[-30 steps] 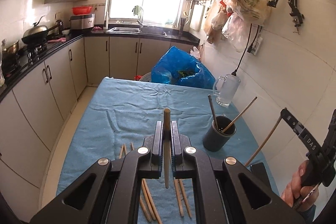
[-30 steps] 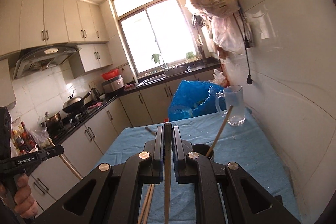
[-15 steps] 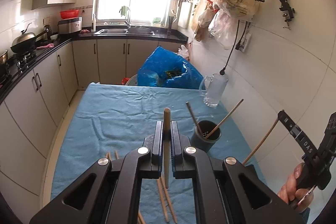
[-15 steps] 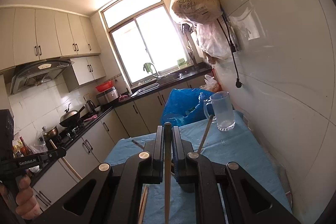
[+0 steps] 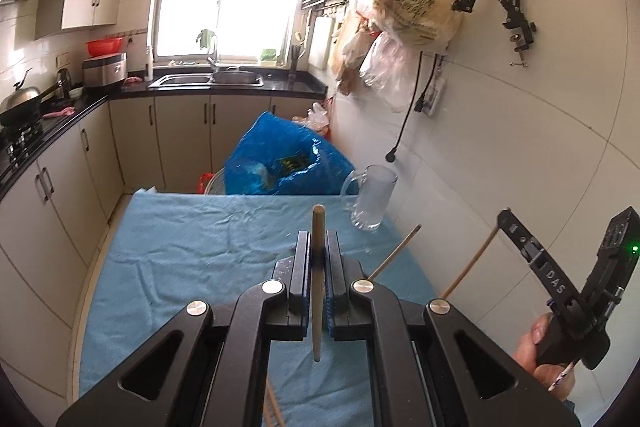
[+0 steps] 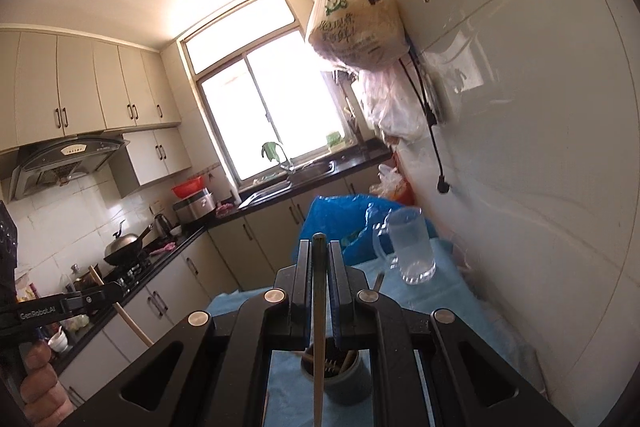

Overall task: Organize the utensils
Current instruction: 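Carry the held chopsticks with the left tool over the black cup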

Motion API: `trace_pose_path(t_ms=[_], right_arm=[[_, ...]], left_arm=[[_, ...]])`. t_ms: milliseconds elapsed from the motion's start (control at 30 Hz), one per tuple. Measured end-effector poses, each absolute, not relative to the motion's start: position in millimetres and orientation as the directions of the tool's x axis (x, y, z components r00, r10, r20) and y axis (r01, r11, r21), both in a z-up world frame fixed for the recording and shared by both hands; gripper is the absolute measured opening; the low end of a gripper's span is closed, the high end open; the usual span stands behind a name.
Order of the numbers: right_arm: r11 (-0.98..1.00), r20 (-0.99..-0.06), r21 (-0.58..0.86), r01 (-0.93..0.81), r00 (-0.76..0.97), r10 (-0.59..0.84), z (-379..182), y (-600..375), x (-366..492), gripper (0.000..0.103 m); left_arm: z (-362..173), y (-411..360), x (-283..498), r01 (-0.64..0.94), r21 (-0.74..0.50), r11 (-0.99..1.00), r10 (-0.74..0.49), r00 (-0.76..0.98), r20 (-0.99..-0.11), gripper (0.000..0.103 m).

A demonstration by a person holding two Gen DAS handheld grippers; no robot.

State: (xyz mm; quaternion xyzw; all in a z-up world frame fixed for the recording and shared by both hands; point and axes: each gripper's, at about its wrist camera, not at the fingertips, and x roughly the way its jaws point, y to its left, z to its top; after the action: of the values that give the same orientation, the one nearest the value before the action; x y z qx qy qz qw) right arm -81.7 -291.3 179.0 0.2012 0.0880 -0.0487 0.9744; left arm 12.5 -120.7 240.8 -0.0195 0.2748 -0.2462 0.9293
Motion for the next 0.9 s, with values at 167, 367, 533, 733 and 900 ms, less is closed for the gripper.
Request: trace_pose_path(t_ms=[167, 367, 533, 733, 900], right_arm=[[0.903, -0.171, 0.406, 0.143, 0.982, -0.079, 189, -304, -65, 0.008], [0.906, -0.144, 0.385, 0.179, 0.981, -0.132, 197, -312, -44, 0.008], [0.906, -0.152, 0.374, 0.198, 0.977, -0.151, 194, -316, -24, 0.008], [0.901, -0.186, 0.376, 0.217, 0.97, -0.156, 177, -321, -5, 0.008], [0.898, -0.231, 0.374, 0.232, 0.961, -0.152, 160, -328, 10, 0.008]], left_arm=[[250, -142, 29, 0.448, -0.18, 0.876, -0.475, 0.735, -0.483, 0.006], [252, -161, 51, 0.447, -0.2, 0.872, -0.486, 0.742, -0.462, 0.006], [242, -175, 70, 0.434, -0.209, 0.876, -0.479, 0.741, -0.47, 0.006], [220, -186, 90, 0.425, -0.222, 0.878, -0.477, 0.722, -0.502, 0.006], [199, -194, 101, 0.434, -0.236, 0.869, -0.49, 0.698, -0.522, 0.006]])
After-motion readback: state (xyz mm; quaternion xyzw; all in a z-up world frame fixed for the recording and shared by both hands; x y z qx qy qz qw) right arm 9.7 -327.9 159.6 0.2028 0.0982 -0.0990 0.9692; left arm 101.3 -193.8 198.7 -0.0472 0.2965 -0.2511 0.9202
